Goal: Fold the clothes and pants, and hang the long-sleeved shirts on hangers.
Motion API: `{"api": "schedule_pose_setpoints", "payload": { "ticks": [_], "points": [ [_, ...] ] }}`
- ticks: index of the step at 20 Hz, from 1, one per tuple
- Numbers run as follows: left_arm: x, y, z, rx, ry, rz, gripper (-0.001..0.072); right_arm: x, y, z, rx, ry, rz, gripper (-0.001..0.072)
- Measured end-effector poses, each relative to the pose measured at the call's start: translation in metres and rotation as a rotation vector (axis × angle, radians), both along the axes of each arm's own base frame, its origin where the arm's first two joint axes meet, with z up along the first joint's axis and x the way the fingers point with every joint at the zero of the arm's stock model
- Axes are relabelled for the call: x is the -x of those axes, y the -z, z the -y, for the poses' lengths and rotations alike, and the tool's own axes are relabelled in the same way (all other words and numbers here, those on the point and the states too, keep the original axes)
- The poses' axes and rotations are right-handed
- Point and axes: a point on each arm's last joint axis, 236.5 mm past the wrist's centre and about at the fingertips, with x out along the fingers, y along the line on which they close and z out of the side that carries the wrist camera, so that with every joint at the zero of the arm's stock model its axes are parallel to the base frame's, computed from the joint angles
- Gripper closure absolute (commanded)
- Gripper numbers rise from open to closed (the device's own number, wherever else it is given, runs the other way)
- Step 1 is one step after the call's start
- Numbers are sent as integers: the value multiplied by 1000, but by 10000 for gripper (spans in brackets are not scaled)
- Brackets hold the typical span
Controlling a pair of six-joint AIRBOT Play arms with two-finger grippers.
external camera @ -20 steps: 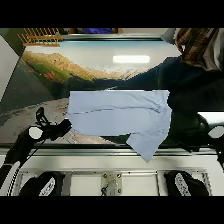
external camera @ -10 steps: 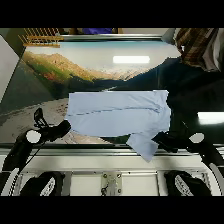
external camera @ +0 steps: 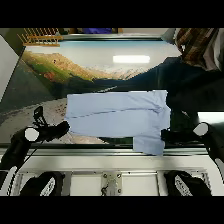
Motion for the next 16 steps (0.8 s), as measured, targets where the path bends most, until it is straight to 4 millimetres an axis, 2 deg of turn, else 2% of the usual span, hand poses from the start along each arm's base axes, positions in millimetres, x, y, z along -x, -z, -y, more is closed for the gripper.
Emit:
{"api": "schedule_pose_setpoints", "payload": {
  "ticks": [4,9,13,16],
  "points": [
    [-7,-15,-2,-23,33,18,699,-26,-39,14,60,-35,71,698],
    [-25,-33,-4,-40,56,55,699,-73,-81,28,104,-26,178,698],
    [-56,-41,-6,-49,69,61,699,-118,-101,34,102,10,260,698],
    [-89,-43,-8,-55,68,70,699,-150,-103,36,83,43,309,698]
  ]
}}
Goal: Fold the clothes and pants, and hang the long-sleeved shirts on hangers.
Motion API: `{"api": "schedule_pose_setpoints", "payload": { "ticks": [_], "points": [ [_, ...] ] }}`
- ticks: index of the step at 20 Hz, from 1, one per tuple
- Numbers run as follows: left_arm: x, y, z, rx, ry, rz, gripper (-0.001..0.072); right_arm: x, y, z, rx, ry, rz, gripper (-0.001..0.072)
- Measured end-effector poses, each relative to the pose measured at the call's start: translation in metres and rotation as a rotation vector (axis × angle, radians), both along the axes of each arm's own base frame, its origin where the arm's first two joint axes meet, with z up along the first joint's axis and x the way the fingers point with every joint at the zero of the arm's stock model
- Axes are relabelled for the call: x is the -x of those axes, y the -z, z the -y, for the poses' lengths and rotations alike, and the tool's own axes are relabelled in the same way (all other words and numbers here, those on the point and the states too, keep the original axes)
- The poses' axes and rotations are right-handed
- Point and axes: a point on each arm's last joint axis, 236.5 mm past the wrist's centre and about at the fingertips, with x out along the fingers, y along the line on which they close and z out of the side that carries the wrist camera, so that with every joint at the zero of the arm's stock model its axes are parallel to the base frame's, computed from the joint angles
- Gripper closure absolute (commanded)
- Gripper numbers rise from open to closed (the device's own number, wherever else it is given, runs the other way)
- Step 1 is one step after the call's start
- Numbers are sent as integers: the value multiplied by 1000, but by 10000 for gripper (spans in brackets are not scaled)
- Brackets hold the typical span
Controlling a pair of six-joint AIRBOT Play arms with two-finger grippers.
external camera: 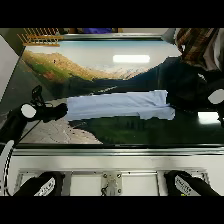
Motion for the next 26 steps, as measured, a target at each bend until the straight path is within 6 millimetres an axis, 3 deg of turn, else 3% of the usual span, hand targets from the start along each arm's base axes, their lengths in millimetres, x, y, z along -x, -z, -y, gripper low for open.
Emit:
{"api": "schedule_pose_setpoints", "payload": {
  "ticks": [7,12,13,14,15,16,18,21,23,26],
  "points": [
    [-68,22,-3,-6,10,-34,698,-63,26,2,-59,87,88,696],
    [-98,50,0,-6,23,-76,698,-96,50,-8,-58,109,141,692],
    [-104,54,2,-6,28,-82,668,-101,53,-12,-55,108,155,676],
    [-109,58,4,-6,32,-84,326,-107,56,-15,-52,109,170,517],
    [-114,60,6,-6,37,-82,51,-112,56,-17,-46,110,190,190],
    [-120,60,8,-7,41,-77,36,-118,55,-20,-46,115,212,15],
    [-134,50,12,-5,47,-43,36,-129,46,-24,-65,135,260,15],
    [-156,11,9,-7,47,45,36,-141,14,-18,-104,169,323,15],
    [-160,-20,5,-8,45,92,36,-138,0,-5,-114,160,311,15],
    [-149,-50,5,-12,69,115,38,-117,4,26,-116,120,214,2]
  ]
}}
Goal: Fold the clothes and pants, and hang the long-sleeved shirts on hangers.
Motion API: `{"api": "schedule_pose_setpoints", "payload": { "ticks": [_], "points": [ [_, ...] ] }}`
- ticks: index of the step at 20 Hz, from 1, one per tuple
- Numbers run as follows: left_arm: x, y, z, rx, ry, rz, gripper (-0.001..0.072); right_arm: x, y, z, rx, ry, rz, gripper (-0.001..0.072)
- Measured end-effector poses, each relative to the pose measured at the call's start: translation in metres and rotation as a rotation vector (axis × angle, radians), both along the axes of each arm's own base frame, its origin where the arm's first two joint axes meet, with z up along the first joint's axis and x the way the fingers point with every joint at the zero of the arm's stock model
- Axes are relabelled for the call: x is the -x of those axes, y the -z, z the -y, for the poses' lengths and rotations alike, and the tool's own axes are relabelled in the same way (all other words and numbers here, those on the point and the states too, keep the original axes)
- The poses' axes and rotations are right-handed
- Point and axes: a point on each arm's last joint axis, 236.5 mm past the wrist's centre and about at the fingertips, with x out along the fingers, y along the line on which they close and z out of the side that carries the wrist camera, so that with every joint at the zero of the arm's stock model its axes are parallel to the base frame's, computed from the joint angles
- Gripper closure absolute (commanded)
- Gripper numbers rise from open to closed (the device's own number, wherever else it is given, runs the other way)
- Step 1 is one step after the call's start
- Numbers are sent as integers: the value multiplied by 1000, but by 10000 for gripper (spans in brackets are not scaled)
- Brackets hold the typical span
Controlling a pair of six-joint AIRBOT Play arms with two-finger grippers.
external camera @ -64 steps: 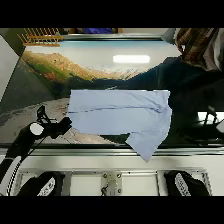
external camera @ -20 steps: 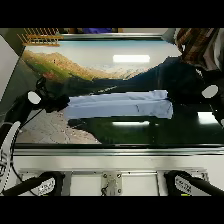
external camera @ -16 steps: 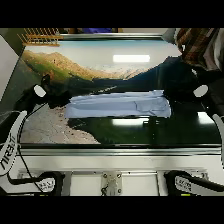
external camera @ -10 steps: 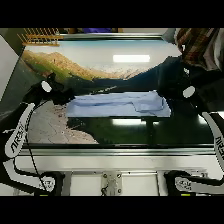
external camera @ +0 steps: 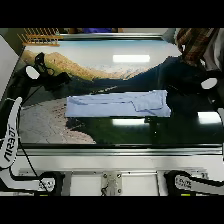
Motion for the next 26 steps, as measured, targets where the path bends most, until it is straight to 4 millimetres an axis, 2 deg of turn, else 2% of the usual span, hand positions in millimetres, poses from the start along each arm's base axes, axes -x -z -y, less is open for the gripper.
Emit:
{"api": "schedule_pose_setpoints", "payload": {
  "ticks": [1,2,3,4,7,10,16,22,23,25,26],
  "points": [
    [7,-5,4,0,12,-3,41,9,7,14,-6,-13,-45,2],
    [13,-7,9,0,27,-9,260,18,16,26,-17,-24,-88,1],
    [21,-6,17,-1,46,-18,575,27,25,37,-37,-34,-132,0],
    [29,-5,25,-2,68,-29,699,34,35,47,-57,-45,-170,-2],
    [51,8,56,-5,141,-70,698,48,65,68,-132,-85,-264,-8],
    [73,22,90,-10,222,-108,698,52,91,69,-211,-140,-325,-8],
    [95,30,142,-18,341,-105,698,40,117,37,-380,-220,-340,-8],
    [100,30,159,-18,376,-88,699,35,124,-11,-441,-309,-361,-6],
    [100,29,160,-18,377,-87,699,34,124,-18,-441,-324,-365,20],
    [100,29,161,-18,379,-87,698,34,129,-29,-423,-346,-373,417],
    [100,29,161,-18,380,-87,698,34,133,-31,-410,-352,-380,534]
  ]
}}
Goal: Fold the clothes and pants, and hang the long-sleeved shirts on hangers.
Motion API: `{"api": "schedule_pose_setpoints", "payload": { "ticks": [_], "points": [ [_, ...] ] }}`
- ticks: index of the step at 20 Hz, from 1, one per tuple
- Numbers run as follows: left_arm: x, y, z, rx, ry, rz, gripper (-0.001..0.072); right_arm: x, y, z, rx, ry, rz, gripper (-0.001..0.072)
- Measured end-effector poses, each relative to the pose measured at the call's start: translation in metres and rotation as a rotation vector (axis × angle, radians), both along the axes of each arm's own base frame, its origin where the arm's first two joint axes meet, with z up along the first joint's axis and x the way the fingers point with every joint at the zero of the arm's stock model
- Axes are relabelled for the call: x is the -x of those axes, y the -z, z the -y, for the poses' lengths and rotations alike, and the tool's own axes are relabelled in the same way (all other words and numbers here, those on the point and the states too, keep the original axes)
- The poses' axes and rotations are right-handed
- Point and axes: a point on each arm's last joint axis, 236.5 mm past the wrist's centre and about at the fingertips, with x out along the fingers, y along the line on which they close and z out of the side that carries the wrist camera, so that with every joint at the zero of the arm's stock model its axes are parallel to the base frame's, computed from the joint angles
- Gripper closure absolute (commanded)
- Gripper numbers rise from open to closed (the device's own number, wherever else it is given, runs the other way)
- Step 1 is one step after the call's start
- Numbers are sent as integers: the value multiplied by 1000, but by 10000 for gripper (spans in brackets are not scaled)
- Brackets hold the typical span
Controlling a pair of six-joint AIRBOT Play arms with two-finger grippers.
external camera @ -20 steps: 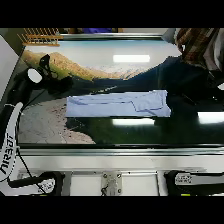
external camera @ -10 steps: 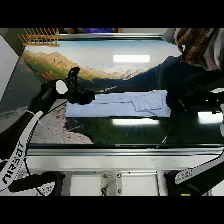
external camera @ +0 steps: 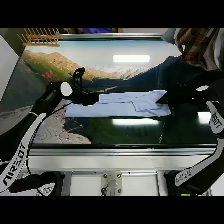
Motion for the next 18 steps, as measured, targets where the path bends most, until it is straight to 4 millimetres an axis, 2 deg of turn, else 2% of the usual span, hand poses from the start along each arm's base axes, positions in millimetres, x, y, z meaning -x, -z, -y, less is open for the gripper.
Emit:
{"api": "schedule_pose_setpoints", "payload": {
  "ticks": [1,2,5,8,10,13,16,18],
  "points": [
    [0,0,0,0,1,-1,698,0,1,-3,3,-6,1,668],
    [0,0,0,0,1,0,699,-2,-1,-6,-3,-7,5,696],
    [0,1,1,0,1,0,699,-3,-6,-9,1,-14,15,697],
    [-4,8,10,-5,17,-11,699,-1,-25,-5,47,-31,17,697],
    [-13,14,24,-6,41,-11,699,2,-48,2,100,-64,23,697],
    [-28,28,54,-6,84,-9,699,6,-93,7,194,-117,36,697],
    [-39,44,90,-5,134,-8,699,7,-140,1,293,-157,71,697],
    [-44,57,116,-2,171,-4,699,8,-170,-10,356,-198,107,697]
  ]
}}
